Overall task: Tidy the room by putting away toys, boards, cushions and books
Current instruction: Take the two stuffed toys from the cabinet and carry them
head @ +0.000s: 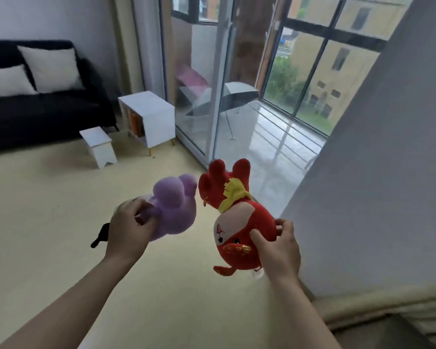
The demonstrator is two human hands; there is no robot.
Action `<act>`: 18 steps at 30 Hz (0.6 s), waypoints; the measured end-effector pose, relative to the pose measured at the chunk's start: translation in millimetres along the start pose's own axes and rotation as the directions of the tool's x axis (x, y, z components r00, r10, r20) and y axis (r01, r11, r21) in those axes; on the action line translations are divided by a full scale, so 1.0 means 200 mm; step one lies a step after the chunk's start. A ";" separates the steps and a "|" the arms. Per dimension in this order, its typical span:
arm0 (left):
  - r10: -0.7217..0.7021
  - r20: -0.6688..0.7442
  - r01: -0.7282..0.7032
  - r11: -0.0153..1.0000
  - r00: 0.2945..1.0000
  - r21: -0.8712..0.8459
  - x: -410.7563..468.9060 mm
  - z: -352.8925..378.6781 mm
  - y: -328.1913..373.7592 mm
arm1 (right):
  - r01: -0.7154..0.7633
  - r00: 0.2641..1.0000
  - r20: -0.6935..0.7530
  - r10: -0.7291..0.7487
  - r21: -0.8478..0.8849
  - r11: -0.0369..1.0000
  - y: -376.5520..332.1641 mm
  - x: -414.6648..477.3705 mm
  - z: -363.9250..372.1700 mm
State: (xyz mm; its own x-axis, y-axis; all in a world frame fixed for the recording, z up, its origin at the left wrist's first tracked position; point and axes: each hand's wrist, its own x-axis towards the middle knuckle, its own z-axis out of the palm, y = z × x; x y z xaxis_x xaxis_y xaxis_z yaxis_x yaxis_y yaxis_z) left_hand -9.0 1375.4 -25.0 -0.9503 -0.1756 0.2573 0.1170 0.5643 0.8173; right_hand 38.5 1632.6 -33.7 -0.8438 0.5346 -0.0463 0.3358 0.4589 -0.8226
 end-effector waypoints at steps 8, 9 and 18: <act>-0.202 -0.182 0.221 0.971 0.962 0.090 0.29 -0.40 -0.48 | 0.137 0.975 0.182 -0.130 -0.022 0.990 -0.45 0.11 0.65; -0.220 -0.205 0.244 0.965 0.954 0.100 0.35 -0.44 -0.54 | 0.149 0.970 0.199 -0.142 -0.020 0.989 -0.50 0.14 0.74; -0.256 -0.324 0.311 0.941 0.911 0.130 1.06 -0.74 -0.87 | 0.193 0.937 0.296 -0.188 0.012 0.981 -1.06 0.51 1.46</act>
State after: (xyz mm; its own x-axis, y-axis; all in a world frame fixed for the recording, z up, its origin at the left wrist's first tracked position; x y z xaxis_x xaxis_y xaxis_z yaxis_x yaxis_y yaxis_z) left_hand -188.0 1120.5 -36.5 -0.8017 -0.5661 0.1919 -0.2233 0.5814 0.7823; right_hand -241.6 1383.2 -28.5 -0.9772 0.2044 -0.0568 0.1618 0.5446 -0.8229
